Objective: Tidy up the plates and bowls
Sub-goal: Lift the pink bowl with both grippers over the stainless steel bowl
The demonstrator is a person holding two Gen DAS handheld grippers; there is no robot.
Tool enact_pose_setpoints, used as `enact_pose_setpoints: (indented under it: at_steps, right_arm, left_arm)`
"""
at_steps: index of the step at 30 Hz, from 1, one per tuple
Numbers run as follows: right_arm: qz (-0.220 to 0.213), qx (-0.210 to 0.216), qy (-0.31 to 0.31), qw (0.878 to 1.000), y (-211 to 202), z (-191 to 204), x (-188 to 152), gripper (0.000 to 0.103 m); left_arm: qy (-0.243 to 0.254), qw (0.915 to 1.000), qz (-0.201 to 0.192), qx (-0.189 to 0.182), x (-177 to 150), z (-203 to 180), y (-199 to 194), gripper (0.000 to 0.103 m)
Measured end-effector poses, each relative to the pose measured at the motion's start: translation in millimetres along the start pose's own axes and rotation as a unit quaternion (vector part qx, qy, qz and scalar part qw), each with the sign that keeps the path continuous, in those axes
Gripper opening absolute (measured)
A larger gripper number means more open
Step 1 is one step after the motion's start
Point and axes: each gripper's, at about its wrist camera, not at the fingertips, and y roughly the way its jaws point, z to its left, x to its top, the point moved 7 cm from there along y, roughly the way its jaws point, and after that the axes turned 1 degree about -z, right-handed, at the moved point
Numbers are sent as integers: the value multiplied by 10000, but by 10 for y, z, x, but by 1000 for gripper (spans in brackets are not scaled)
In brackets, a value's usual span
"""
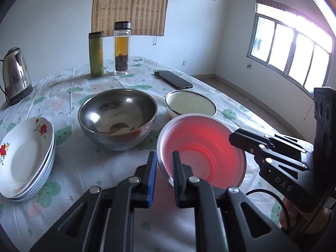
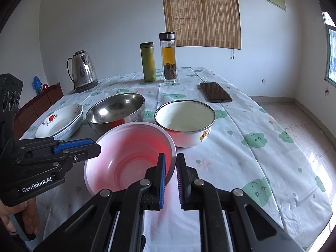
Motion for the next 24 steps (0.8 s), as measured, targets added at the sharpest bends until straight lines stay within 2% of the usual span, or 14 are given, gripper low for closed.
enact_pose_setpoints:
  at_steps: [15, 24]
  right_arm:
    - [-447, 390, -115, 9982, -116, 290, 465, 11]
    - [-706, 448, -109, 9964, -19, 401, 776, 11]
  left_arm:
    - [-168, 9980, -484, 382, 379, 287, -323, 12]
    - [-172, 9958, -696, 571, 686, 475, -319, 12]
